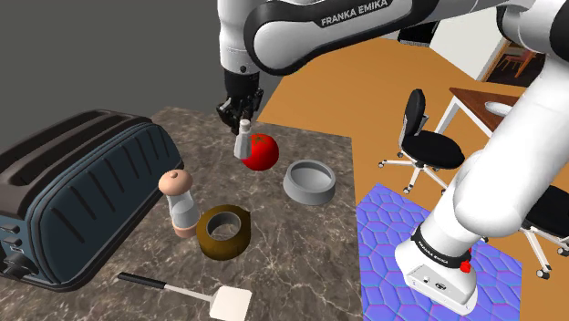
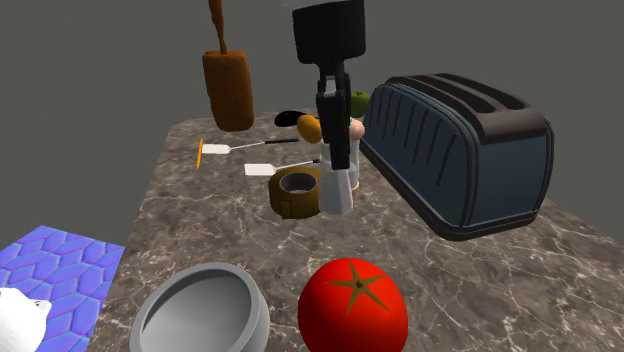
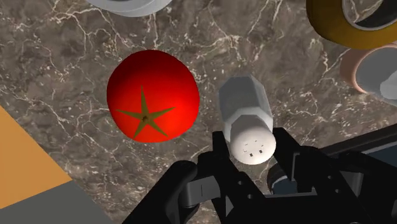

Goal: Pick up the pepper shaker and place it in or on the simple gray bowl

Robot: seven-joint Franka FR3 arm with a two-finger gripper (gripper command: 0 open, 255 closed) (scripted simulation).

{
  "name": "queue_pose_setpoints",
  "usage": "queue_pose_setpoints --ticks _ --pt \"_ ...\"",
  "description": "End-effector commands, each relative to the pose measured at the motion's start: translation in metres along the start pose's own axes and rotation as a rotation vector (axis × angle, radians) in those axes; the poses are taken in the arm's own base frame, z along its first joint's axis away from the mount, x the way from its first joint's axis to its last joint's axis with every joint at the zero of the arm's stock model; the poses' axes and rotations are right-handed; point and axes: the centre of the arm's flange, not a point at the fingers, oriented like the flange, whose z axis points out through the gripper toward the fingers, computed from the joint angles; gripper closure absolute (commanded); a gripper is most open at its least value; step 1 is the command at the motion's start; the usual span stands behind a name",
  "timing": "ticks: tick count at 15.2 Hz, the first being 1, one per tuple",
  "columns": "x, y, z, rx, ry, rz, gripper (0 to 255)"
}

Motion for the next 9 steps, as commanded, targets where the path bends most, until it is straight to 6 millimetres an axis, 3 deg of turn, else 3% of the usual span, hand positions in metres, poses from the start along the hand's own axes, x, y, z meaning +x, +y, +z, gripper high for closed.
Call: queue_pose_setpoints --ticks 1,9 --pt "-0.019 0.018 -0.006 0.001 0.000 0.000 255" --pt "-0.096 0.087 -0.025 0.001 0.000 0.000 255"
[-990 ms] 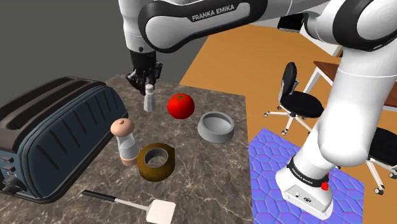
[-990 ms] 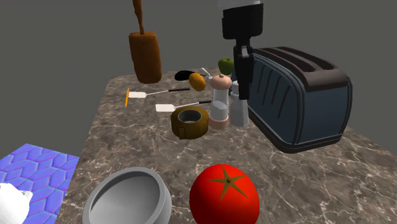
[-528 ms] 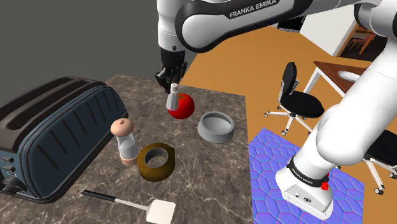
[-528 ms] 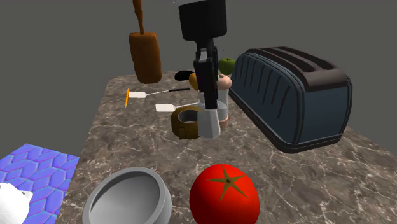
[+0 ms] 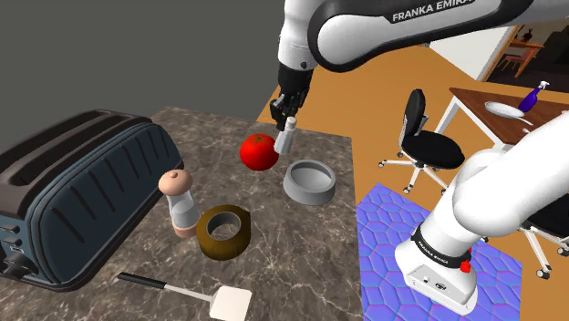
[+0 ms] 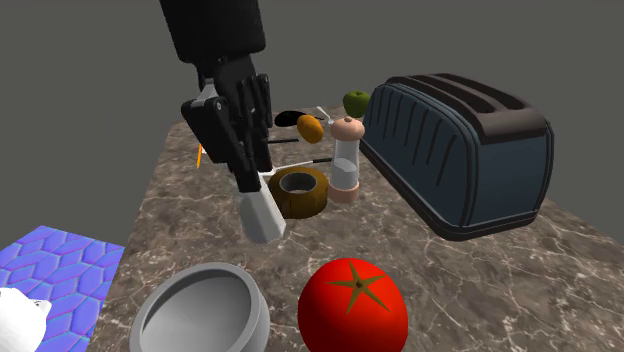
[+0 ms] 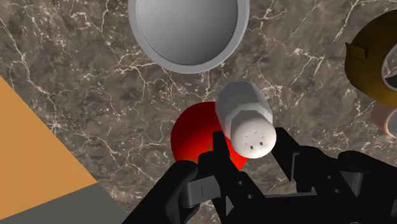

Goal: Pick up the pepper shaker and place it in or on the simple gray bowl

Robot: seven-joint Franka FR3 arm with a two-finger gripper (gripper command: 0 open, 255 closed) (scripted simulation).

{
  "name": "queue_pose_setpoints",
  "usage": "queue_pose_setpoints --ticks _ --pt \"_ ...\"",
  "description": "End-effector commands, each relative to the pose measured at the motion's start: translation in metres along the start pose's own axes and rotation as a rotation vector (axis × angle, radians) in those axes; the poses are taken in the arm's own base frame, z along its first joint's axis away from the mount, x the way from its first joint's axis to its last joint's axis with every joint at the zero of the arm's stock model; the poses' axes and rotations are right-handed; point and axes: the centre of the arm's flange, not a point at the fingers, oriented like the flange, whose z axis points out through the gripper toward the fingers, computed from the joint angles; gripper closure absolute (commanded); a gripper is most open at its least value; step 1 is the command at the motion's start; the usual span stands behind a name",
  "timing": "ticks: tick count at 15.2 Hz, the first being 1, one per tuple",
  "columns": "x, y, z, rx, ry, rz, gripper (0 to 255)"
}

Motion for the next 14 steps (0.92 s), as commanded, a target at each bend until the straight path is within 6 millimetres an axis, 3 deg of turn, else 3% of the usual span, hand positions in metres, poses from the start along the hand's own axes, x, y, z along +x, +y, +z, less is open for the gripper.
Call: queue_pose_setpoints --ticks 1,6,14 --pt "-0.019 0.017 -0.007 0.001 0.001 -0.001 255" --pt "-0.068 0.061 -0.018 0.001 0.001 -0.001 255" --pt "-0.074 0.057 0.023 0.001 0.001 -0.001 255"
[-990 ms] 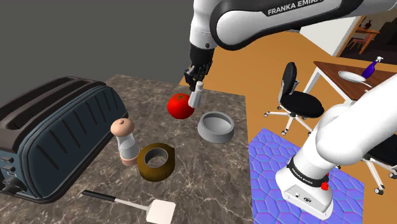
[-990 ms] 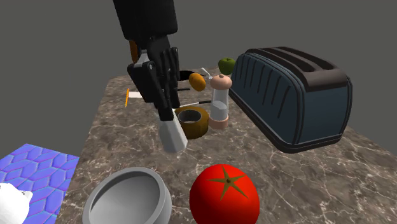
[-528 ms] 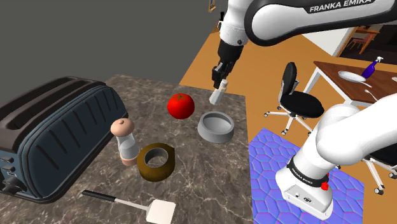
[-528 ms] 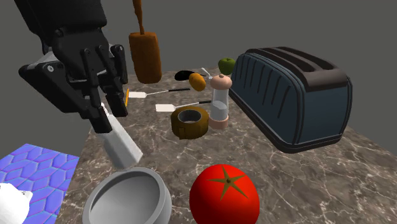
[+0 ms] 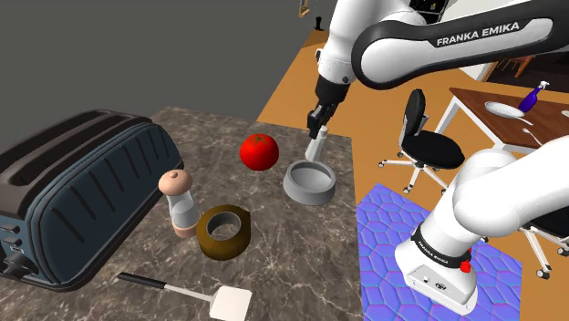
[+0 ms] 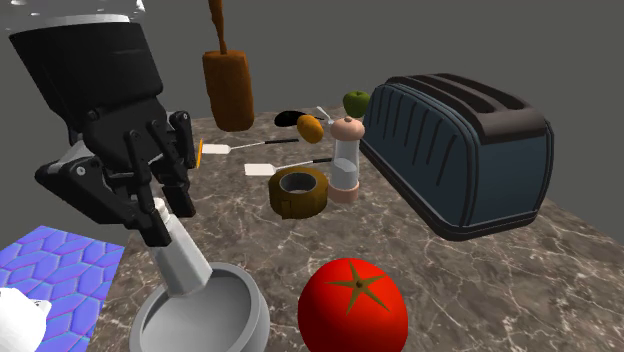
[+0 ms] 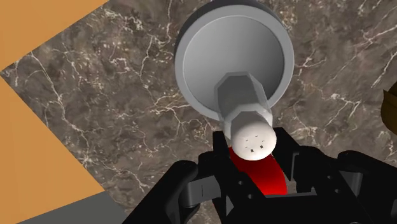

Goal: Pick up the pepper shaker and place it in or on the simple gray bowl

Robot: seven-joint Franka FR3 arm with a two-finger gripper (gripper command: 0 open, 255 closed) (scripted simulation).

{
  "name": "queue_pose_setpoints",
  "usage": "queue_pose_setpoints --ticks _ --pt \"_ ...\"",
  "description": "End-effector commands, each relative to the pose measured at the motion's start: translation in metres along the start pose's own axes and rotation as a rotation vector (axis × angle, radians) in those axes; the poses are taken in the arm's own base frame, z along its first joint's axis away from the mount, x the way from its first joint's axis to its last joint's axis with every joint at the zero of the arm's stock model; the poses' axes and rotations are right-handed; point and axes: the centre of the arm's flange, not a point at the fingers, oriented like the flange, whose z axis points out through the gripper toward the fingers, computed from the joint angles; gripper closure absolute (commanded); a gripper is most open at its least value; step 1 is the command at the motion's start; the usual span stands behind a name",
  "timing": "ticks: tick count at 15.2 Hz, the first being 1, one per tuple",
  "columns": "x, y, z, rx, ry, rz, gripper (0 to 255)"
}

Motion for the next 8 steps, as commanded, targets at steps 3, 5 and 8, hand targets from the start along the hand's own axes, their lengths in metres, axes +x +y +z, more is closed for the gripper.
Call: queue_pose_setpoints --ticks 3,5,8 --pt "-0.004 -0.002 0.020 0.000 0.001 0.000 255" --pt "-0.005 -0.003 0.030 0.000 0.001 0.000 255" --pt "-0.008 -0.004 0.046 0.000 0.001 0.000 255"
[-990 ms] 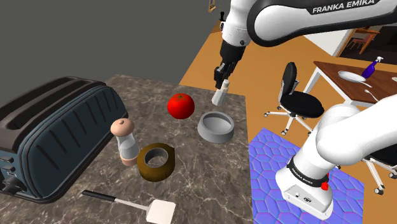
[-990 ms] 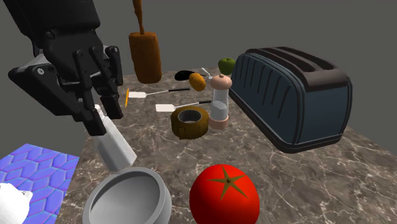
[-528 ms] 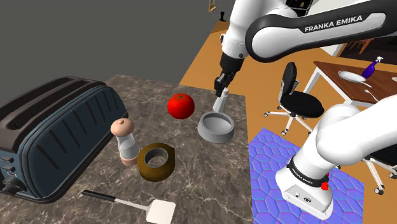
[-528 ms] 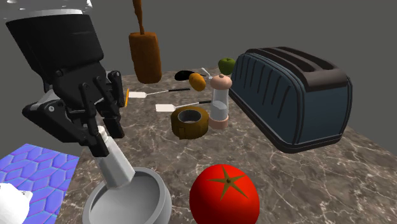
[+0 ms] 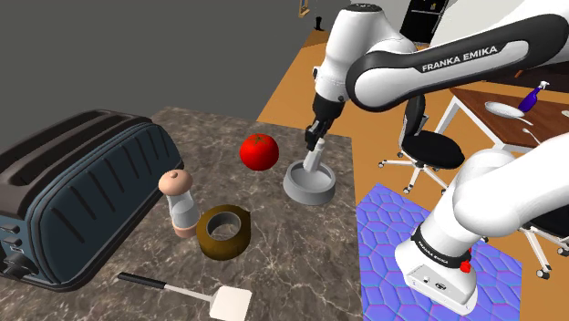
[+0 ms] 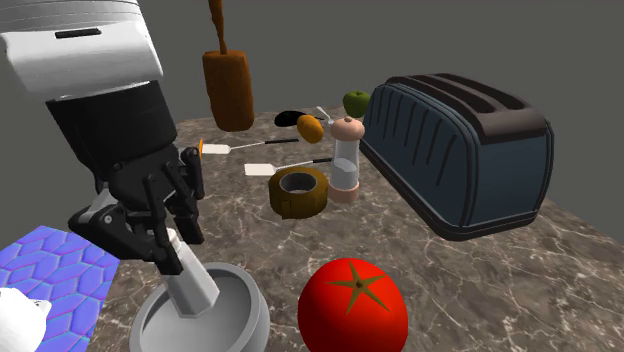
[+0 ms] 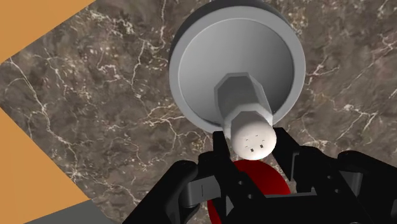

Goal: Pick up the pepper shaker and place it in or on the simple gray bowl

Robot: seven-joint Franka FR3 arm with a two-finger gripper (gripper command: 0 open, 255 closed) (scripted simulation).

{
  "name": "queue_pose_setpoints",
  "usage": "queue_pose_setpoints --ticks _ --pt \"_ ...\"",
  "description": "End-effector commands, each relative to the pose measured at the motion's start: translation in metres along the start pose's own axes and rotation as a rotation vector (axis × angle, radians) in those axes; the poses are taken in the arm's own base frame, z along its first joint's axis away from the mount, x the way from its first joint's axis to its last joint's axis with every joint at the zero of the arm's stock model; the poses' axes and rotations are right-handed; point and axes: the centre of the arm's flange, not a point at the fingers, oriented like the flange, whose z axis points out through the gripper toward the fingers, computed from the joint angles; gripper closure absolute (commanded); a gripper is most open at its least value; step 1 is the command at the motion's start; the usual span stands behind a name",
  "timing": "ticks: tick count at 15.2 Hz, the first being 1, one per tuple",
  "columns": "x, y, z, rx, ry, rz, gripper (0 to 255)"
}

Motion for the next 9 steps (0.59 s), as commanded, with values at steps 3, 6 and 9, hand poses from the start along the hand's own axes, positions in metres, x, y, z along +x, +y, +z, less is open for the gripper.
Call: queue_pose_setpoints --ticks 3,6,9 --pt "-0.004 -0.002 0.021 0.000 0.001 0.000 255" --pt "-0.005 -0.003 0.028 0.000 0.001 0.000 255" --pt "-0.005 -0.003 0.028 0.000 0.001 0.000 255"
